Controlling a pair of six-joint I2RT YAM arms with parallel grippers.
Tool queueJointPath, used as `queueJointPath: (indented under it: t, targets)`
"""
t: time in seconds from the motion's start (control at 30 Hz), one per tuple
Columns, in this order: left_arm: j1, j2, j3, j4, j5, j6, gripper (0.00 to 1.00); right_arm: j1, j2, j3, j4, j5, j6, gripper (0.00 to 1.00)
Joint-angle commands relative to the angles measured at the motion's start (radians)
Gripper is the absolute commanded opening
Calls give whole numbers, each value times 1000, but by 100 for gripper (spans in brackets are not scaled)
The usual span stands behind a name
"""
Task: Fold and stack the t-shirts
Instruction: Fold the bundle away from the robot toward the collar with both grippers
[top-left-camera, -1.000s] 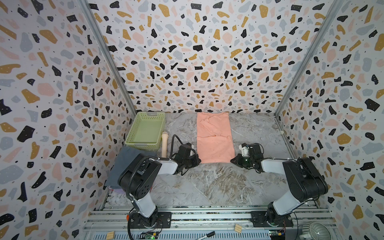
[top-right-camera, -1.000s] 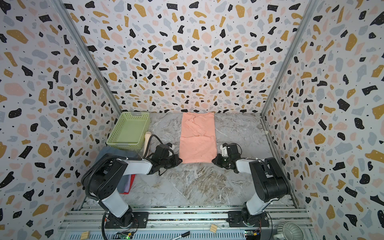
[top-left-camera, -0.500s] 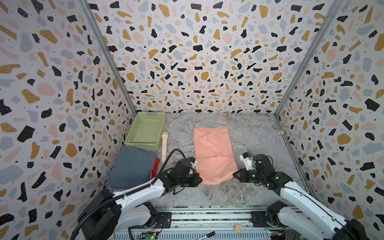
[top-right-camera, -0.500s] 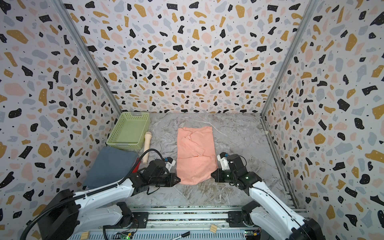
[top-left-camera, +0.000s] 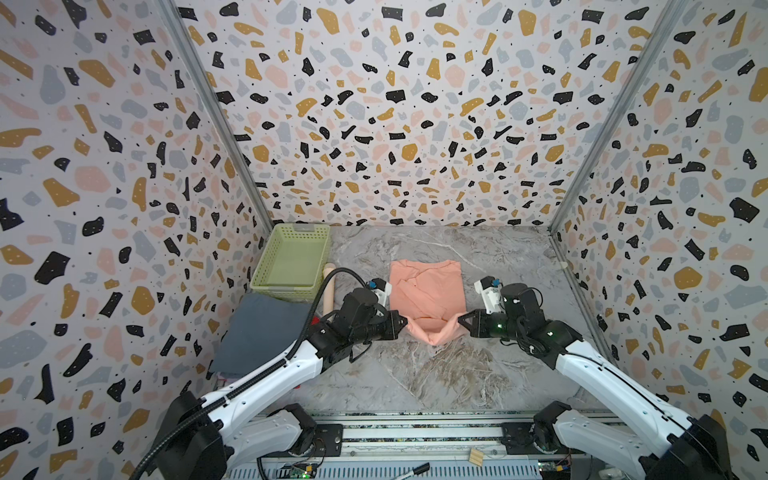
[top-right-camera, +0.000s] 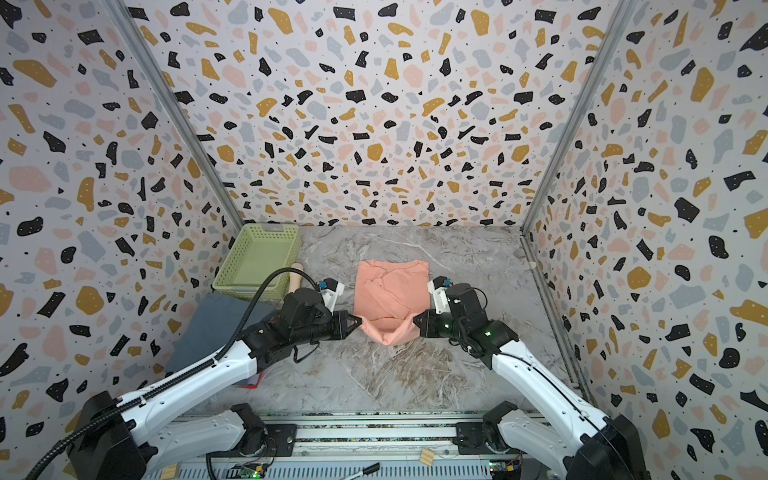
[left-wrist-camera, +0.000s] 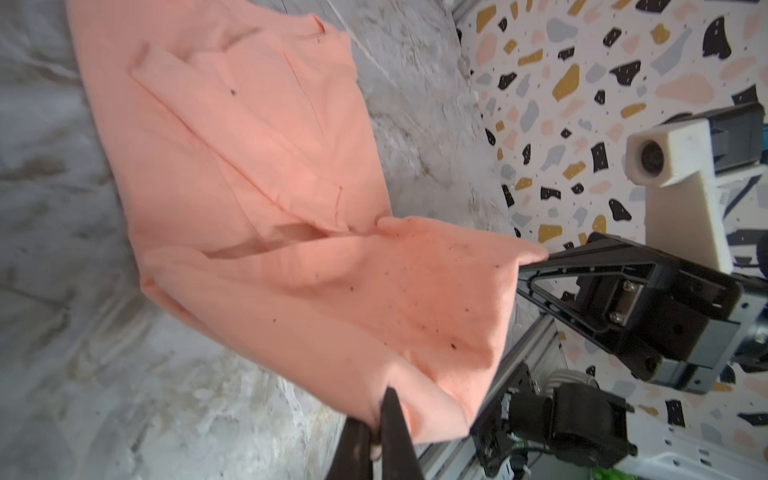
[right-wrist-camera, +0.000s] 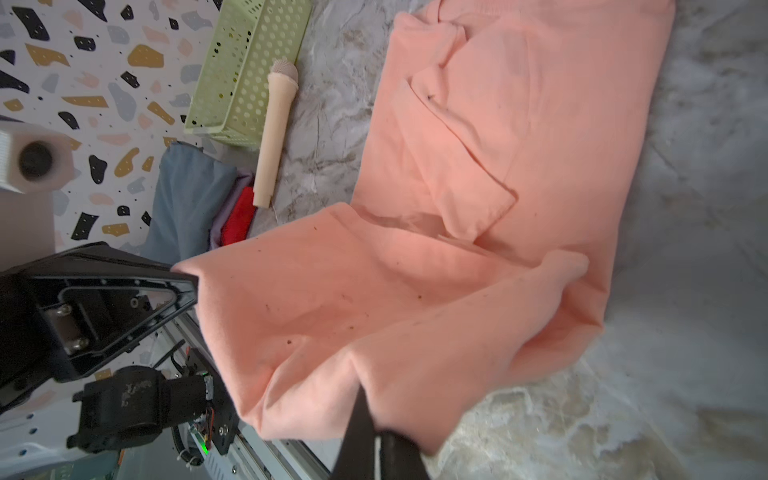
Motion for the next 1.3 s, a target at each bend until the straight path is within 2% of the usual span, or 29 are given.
queueJointPath:
  t: [0.0,0.2,0.4,0.5,0.57,0.63,0.7,0.73,0.77,0.97,1.13,1.27]
  targets:
    - [72,78,76,60,40,92,0,-49,95,106,137,-2,-48,0]
    - [205,329,250,113,147,169,0,-166,349,255,207,-93,-105,0]
    - [294,686,498,122,255,223,0,-235,690,441,283,-147,-121,0]
    - [323,849,630,120,271,226,11,-244,852,552,316,-134,-143,0]
    - [337,944,715,116,280,223,24,-258,966,650,305,-128,-143,1]
    - [348,1008,777,120,269,218,30,-271,1040,714,308,-121,-143,7]
    - [360,1045,814,123,244,197,31,-278,1100,768,300,-100,-151,25]
    - [365,1053,821,139,230,188,36,-281,1122,782,311,-99,-156,38]
    - [372,1057,820,158,223,178,42,-286,1137,796,308,-100,-155,43]
    - [407,1018,822,173,228,190,51,-308,1053,708,403,-132,-148,53]
    - [401,909,731,148,205,221,54,-307,895,575,398,-71,-150,53]
    - [352,839,652,133,207,230,54,-289,811,485,416,-80,-105,52]
